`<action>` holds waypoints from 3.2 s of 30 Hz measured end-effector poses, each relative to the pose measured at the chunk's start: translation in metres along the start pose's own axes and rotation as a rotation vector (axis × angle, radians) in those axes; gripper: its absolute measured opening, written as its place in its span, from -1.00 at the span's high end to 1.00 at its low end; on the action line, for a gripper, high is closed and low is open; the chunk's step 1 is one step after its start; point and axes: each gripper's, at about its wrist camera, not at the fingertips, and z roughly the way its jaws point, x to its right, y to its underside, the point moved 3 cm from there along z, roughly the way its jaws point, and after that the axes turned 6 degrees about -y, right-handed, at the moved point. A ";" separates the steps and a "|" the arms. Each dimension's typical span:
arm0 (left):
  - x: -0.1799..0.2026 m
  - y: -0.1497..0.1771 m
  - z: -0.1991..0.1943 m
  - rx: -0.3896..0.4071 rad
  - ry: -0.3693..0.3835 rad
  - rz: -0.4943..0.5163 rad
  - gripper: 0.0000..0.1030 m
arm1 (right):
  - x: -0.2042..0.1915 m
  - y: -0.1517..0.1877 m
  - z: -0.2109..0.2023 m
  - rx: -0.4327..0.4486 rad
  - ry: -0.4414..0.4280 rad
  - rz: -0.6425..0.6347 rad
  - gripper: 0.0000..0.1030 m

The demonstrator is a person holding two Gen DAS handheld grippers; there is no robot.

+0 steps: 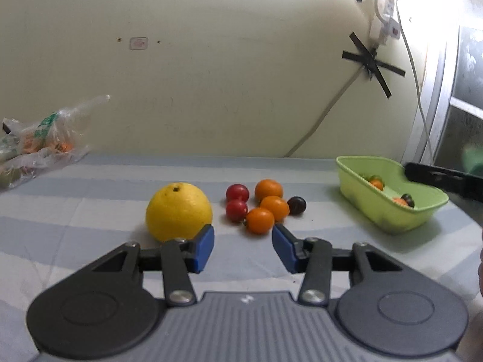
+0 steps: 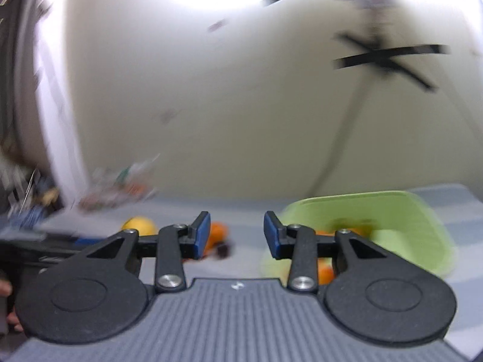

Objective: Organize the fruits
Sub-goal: 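Move both open tools back to the fruit pile, then grasp a small orange tomato with the left tool while the right tool grasps a tangerine, then carry both fruits over the basket and open both tools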

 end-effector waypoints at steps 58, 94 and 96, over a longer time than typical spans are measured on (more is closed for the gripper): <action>0.056 0.043 -0.001 -0.114 0.139 0.138 0.23 | -0.017 0.054 0.035 -0.265 -0.045 0.018 0.26; 0.167 -0.047 0.062 -0.014 0.267 0.173 0.33 | 0.099 0.022 -0.032 0.049 0.355 0.036 0.39; 0.180 -0.052 0.077 -0.018 0.248 0.200 0.32 | 0.102 0.023 -0.030 0.040 0.369 0.039 0.37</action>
